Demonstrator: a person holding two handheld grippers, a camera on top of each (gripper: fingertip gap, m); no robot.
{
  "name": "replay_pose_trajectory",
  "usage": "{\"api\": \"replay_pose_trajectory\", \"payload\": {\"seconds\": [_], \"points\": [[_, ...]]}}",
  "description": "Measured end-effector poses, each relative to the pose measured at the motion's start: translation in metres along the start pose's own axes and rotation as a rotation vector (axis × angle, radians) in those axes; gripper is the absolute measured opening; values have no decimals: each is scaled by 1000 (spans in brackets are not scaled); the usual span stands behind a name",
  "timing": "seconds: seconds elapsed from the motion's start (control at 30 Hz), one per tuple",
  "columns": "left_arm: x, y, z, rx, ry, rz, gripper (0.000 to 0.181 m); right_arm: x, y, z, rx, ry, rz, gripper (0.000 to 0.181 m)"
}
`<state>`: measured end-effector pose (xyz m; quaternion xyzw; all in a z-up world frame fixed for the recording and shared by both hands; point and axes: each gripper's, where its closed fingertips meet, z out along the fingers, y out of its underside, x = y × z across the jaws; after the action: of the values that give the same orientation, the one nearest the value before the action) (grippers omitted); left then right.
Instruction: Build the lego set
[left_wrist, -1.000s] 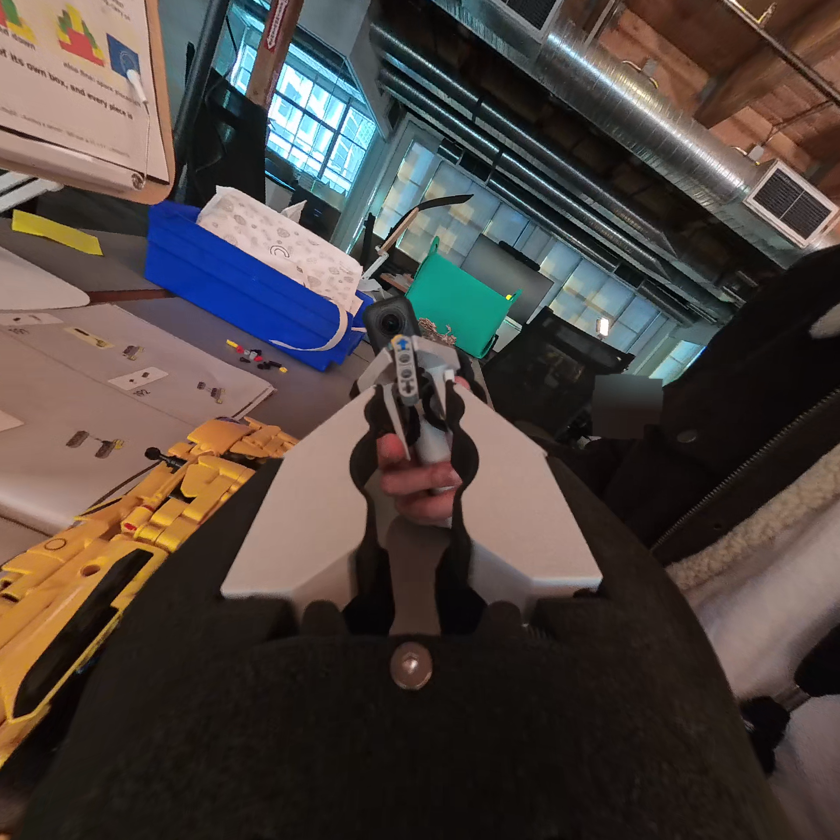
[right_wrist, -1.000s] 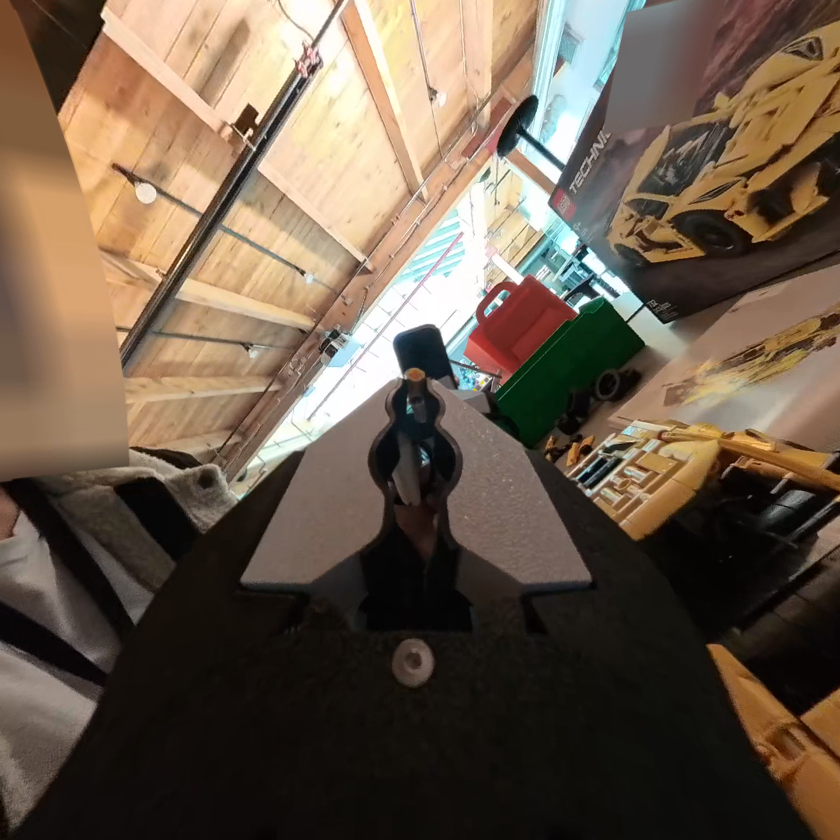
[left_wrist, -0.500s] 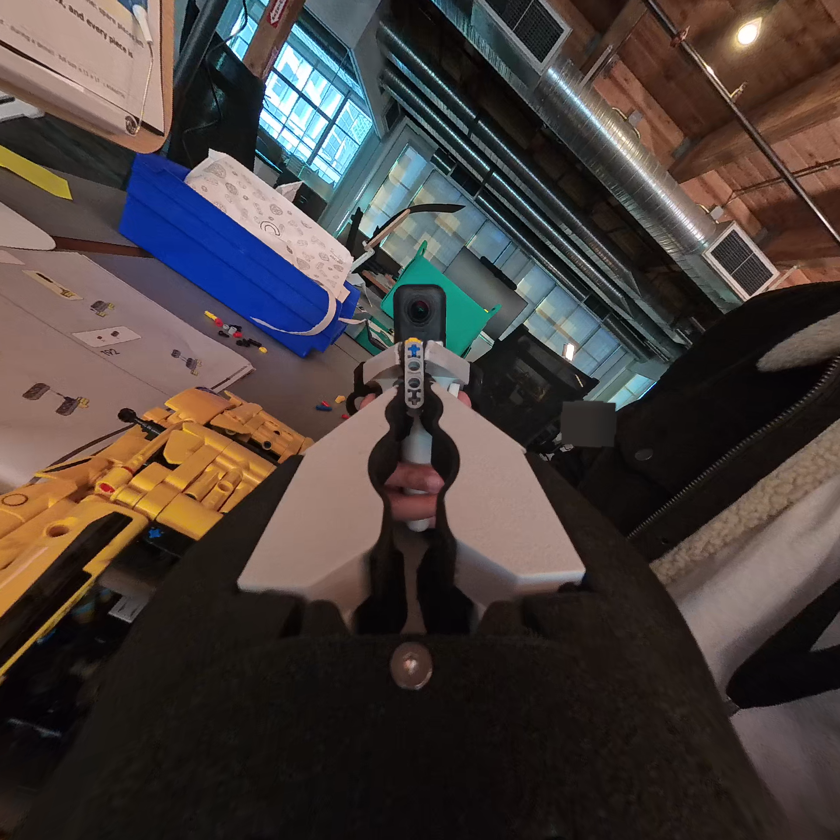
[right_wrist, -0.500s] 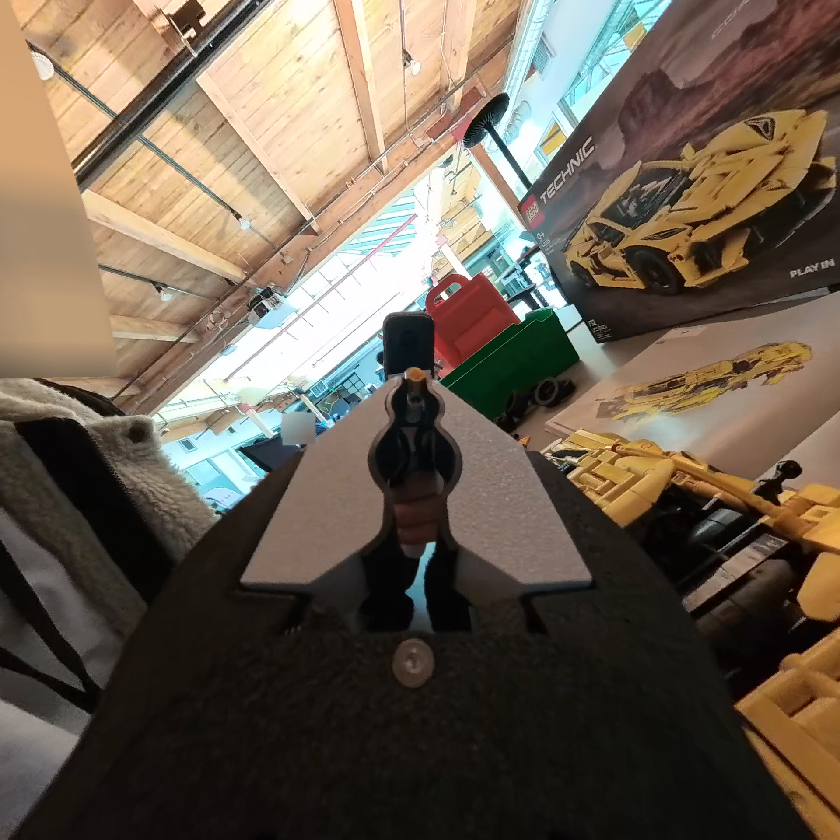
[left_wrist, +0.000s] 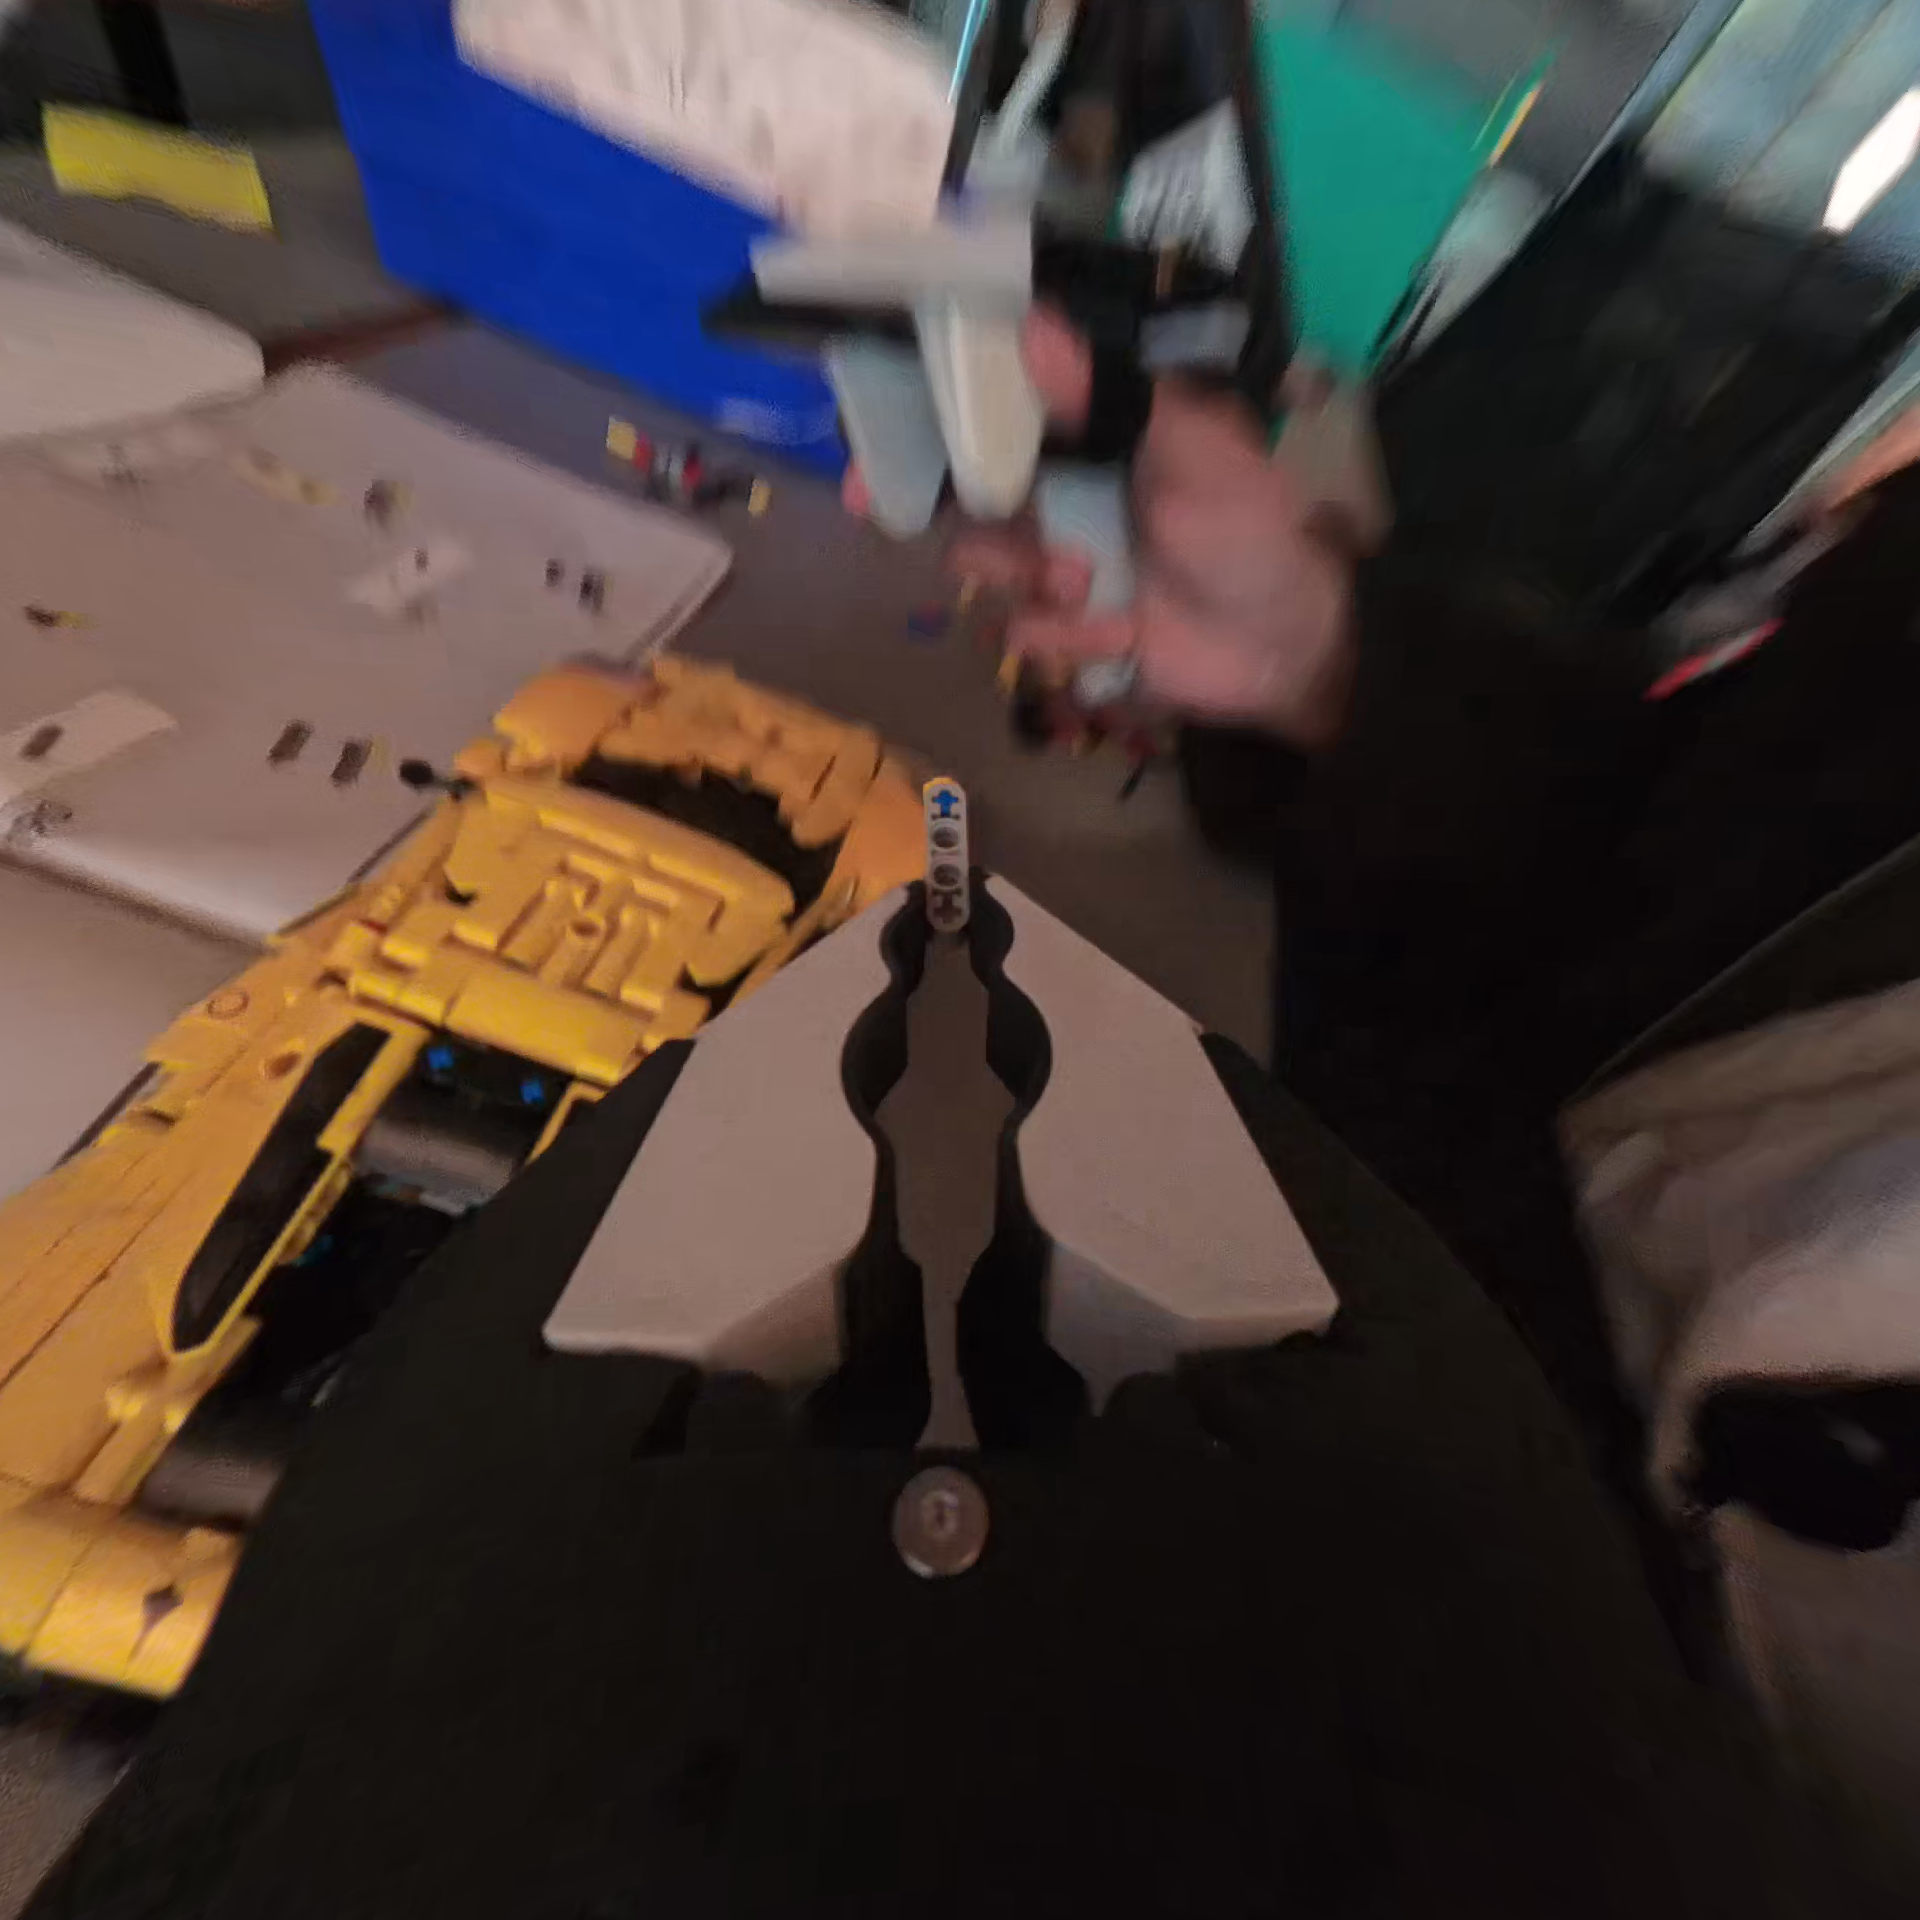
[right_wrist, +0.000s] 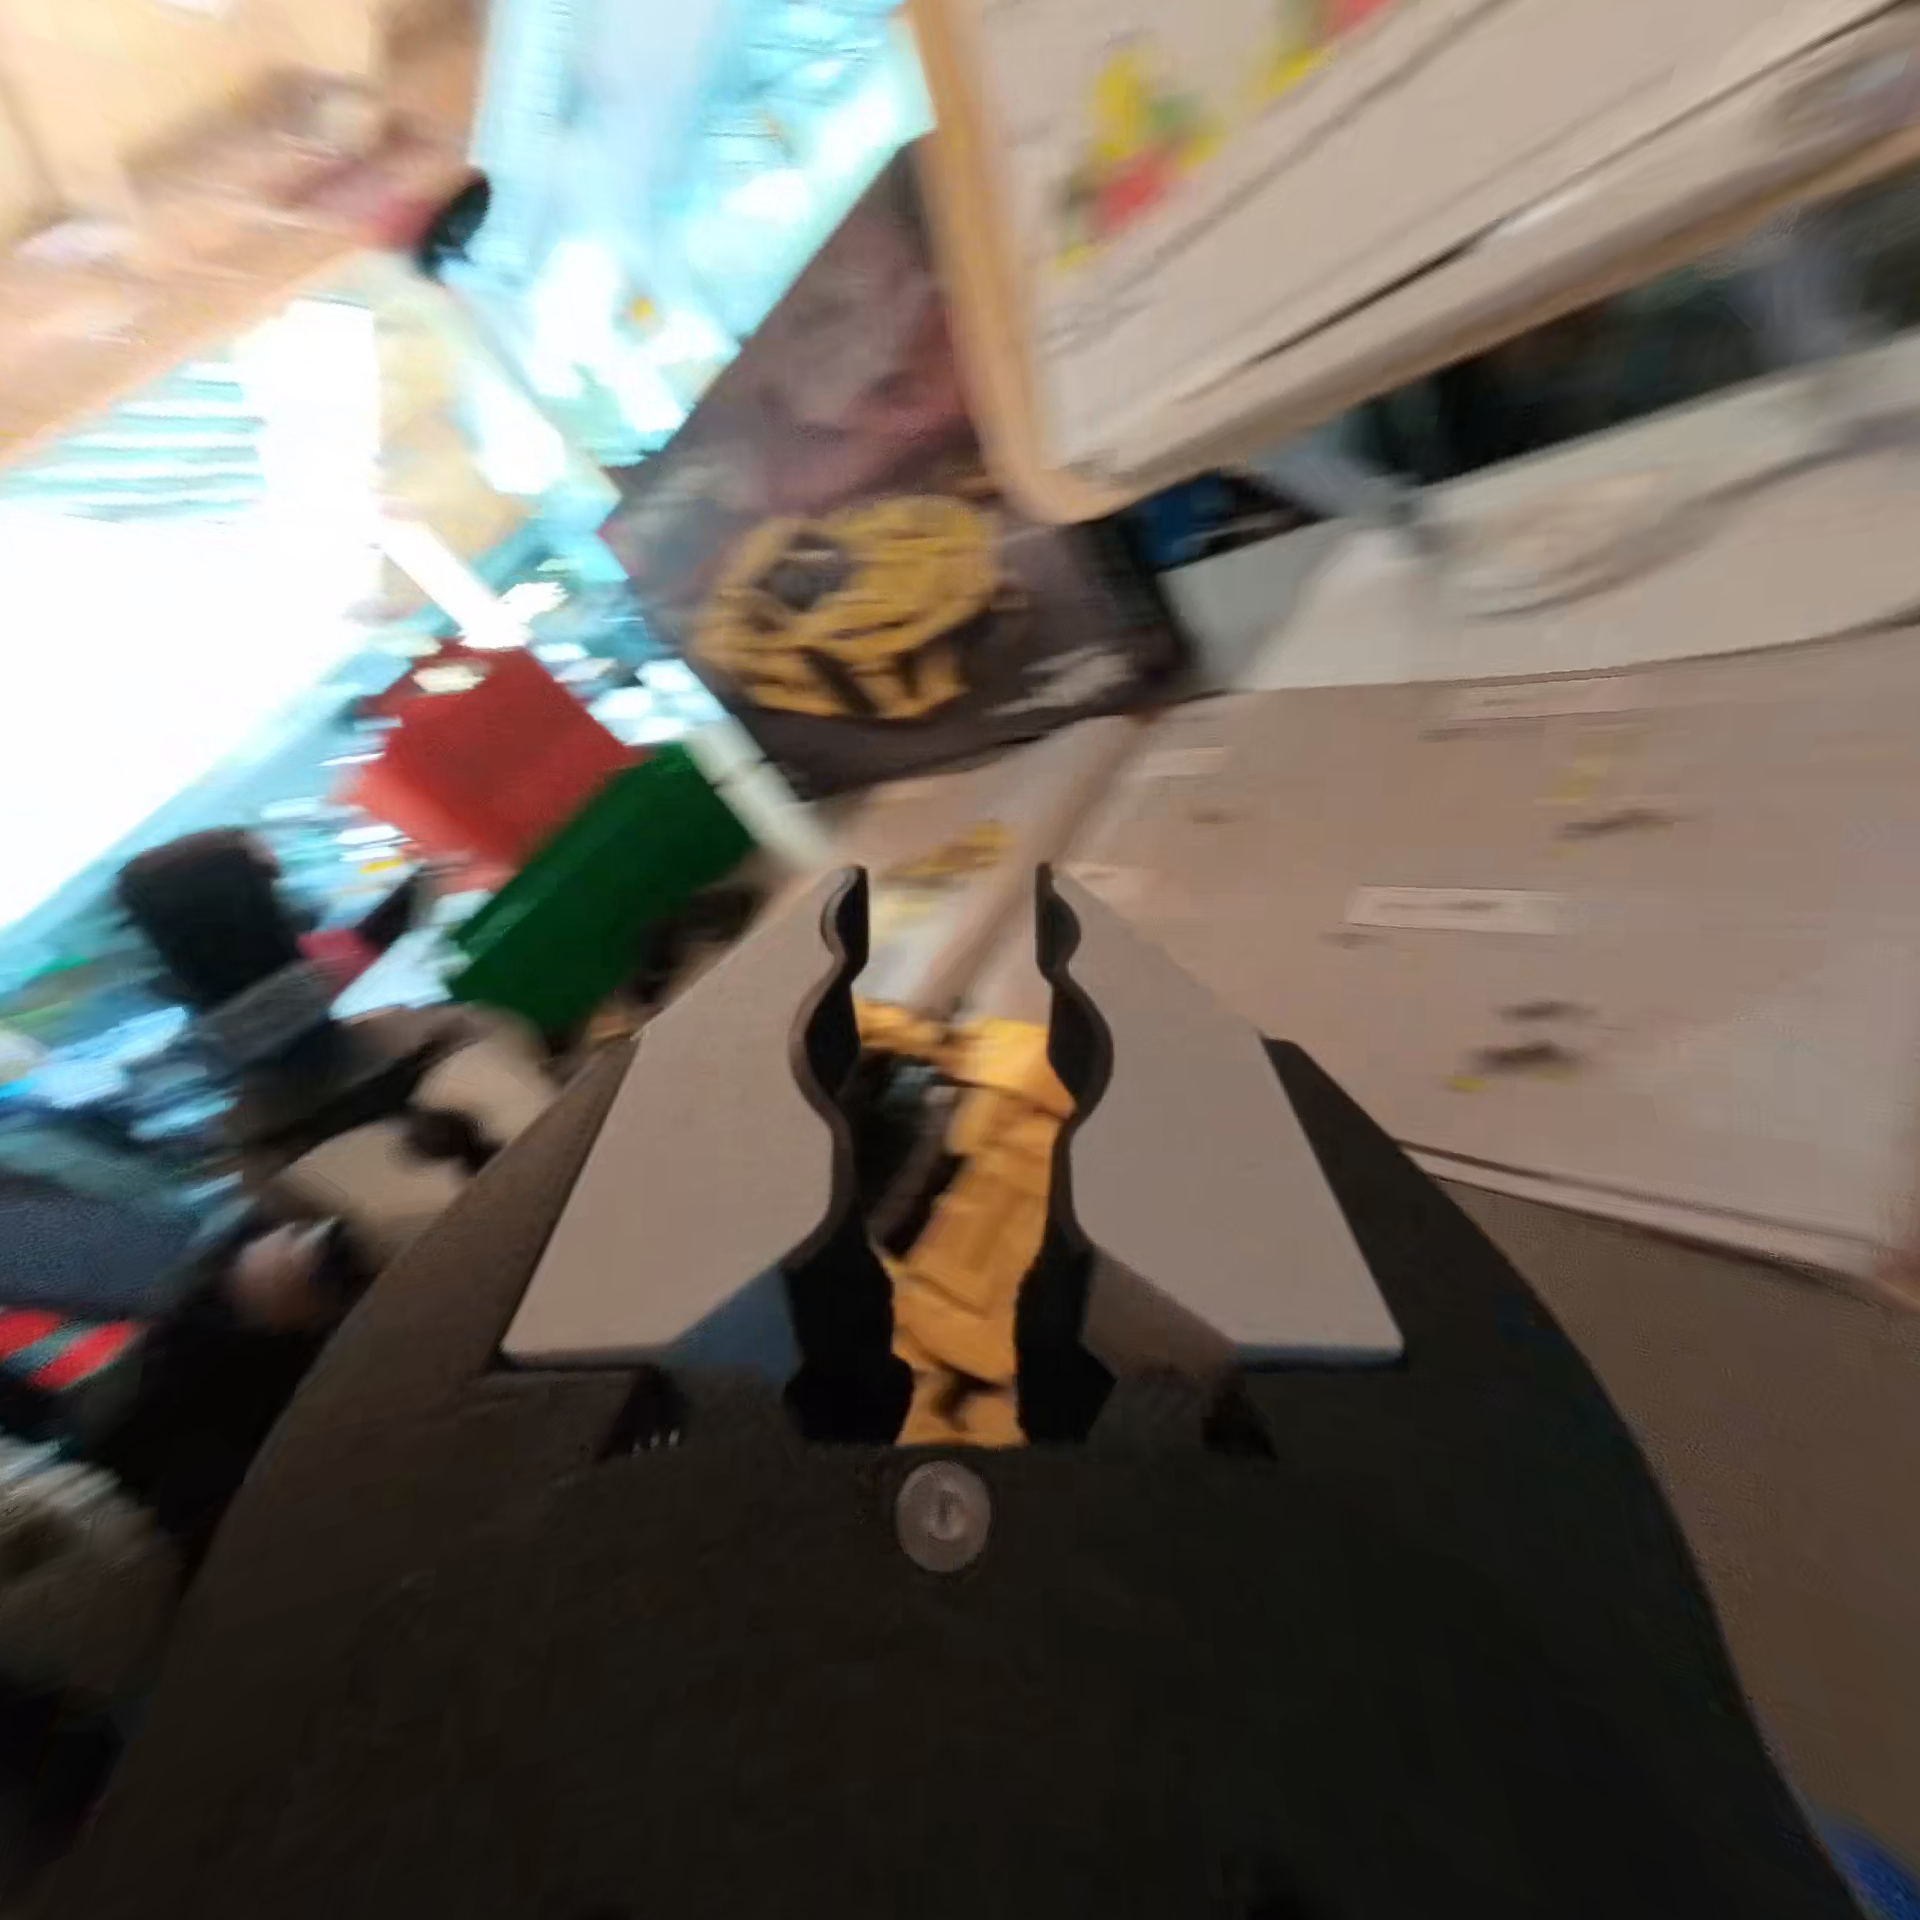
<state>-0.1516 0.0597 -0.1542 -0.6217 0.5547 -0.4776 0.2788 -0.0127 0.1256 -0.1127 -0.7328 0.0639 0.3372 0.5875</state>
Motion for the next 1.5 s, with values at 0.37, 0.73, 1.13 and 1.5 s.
{"api": "replay_pose_trajectory", "payload": {"seconds": [0.37,0.73,1.13,1.5], "points": [[38,57,50,-323,55,113,7,67,11,-15,-100,441,-211,31],[33,75,55,-406,11,161,7,56,18,-8,-116,371,-179,26],[34,88,56,-468,5,234,7,65,7,-17,-98,421,-225,29],[39,64,45,-338,44,211,26,72,7,-179,-295,432,-339,25]]}}
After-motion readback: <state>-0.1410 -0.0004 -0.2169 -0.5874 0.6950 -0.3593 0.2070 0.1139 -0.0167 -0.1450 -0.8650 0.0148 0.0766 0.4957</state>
